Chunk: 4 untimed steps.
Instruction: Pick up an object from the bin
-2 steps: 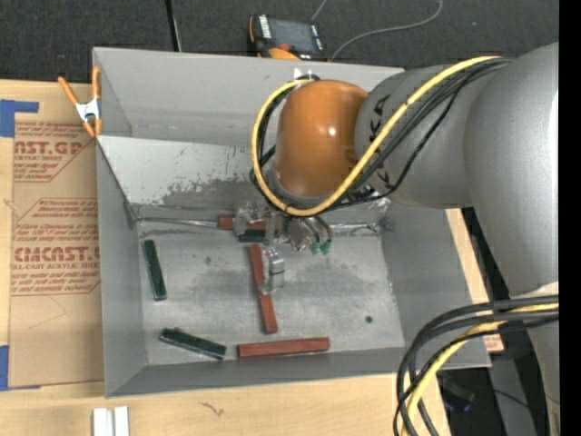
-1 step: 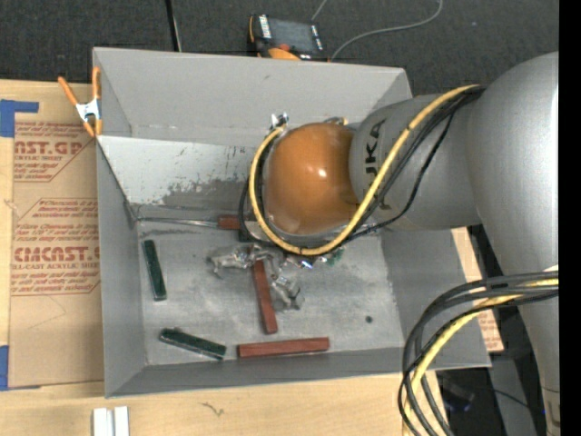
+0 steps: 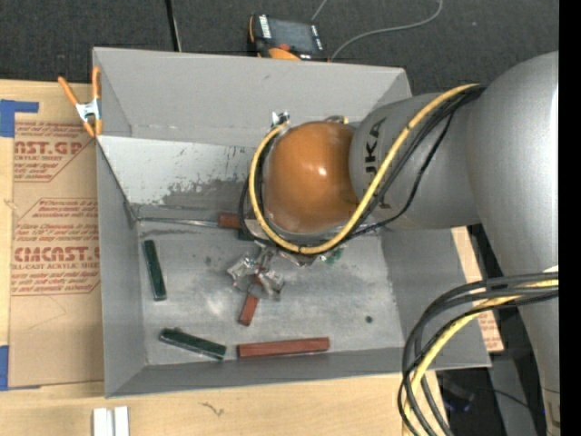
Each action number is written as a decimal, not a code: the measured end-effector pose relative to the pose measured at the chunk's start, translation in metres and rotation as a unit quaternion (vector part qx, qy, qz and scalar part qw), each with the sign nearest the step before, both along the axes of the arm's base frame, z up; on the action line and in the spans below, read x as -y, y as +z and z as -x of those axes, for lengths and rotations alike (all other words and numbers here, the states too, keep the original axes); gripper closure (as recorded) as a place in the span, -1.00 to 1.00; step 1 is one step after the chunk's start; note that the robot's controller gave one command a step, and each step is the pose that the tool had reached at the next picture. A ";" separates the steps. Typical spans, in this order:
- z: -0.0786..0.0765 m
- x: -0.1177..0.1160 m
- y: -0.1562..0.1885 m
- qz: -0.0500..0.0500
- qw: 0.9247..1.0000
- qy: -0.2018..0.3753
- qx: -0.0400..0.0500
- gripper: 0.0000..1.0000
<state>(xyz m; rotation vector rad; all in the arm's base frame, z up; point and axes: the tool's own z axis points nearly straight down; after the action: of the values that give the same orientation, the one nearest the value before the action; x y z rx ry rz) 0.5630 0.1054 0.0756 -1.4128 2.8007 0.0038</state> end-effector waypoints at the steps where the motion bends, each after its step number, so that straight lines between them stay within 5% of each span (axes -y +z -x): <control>1: 0.000 0.000 -0.001 0.000 1.000 0.000 -0.001 -1.00; 2: -0.024 -0.005 0.019 0.001 1.000 0.011 0.001 -1.00; 3: 0.044 0.011 0.000 0.002 0.998 -0.062 -0.004 -1.00; 4: 0.010 0.027 0.065 0.001 0.993 -0.121 0.002 -1.00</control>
Offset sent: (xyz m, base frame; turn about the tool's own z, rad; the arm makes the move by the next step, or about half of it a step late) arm 0.0000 0.0000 0.0000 0.0000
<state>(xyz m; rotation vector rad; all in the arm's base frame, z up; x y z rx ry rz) 0.5535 0.0785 0.1410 -1.0623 2.9474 -0.0018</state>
